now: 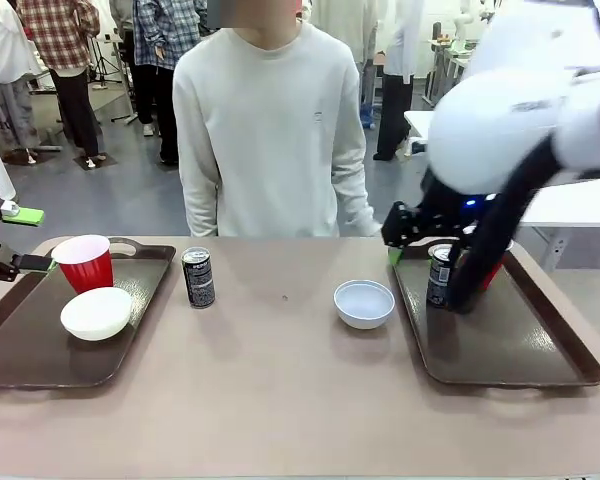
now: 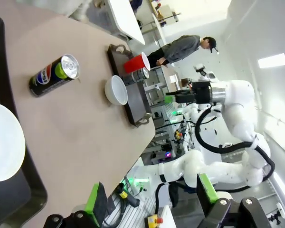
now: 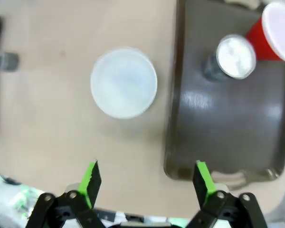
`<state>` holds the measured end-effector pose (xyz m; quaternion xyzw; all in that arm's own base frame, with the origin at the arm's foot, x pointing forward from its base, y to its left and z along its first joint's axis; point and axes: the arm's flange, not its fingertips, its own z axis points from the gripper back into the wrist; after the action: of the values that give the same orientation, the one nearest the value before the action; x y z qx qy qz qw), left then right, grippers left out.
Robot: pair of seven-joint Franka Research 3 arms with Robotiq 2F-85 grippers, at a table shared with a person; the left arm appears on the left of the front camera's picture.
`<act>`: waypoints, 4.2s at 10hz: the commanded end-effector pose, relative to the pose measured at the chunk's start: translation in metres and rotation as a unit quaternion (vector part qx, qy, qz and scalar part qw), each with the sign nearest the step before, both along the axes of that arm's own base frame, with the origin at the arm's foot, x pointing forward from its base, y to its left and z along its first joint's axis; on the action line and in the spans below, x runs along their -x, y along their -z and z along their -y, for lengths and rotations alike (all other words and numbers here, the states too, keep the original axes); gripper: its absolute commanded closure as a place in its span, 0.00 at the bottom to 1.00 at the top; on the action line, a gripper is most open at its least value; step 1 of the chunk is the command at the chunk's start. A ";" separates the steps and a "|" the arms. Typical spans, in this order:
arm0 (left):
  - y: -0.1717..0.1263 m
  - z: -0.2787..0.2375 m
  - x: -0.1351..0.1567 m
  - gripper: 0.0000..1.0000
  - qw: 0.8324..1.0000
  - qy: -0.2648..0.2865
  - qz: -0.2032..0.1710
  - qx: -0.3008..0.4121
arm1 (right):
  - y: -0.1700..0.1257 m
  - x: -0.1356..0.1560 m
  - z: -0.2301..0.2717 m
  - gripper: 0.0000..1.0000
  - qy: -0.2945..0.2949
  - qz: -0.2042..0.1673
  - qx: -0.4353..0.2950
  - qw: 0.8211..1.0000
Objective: Prepare tableware on both trays.
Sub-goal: Pick up a Picnic Bowl from the table and place it on a Handle tray.
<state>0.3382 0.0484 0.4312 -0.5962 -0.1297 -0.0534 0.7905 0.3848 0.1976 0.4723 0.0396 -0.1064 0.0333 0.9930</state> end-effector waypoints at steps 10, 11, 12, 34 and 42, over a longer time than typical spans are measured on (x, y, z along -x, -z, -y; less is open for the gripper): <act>0.002 -0.001 0.004 0.00 1.000 0.002 0.010 0.007 | 0.059 -0.052 -0.031 0.00 0.021 0.017 0.019 0.999; 0.002 -0.001 0.004 0.00 1.000 0.002 0.010 0.007 | 0.067 -0.062 -0.028 0.00 0.029 0.018 0.010 0.999; 0.002 -0.001 0.004 0.00 1.000 0.002 0.010 0.007 | 0.076 -0.067 -0.027 0.00 0.027 0.026 0.007 0.999; 0.002 -0.001 0.004 0.00 1.000 0.002 0.010 0.007 | 0.019 0.039 -0.006 1.00 -0.079 0.046 0.070 0.993; 0.002 -0.001 0.004 0.00 1.000 0.002 0.010 0.007 | 0.060 -0.004 0.122 1.00 -0.078 0.015 0.080 0.994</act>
<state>0.3383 0.0489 0.4314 -0.5963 -0.1300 -0.0532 0.7903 0.3844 0.0773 0.4272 -0.0341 -0.1019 0.1120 0.9879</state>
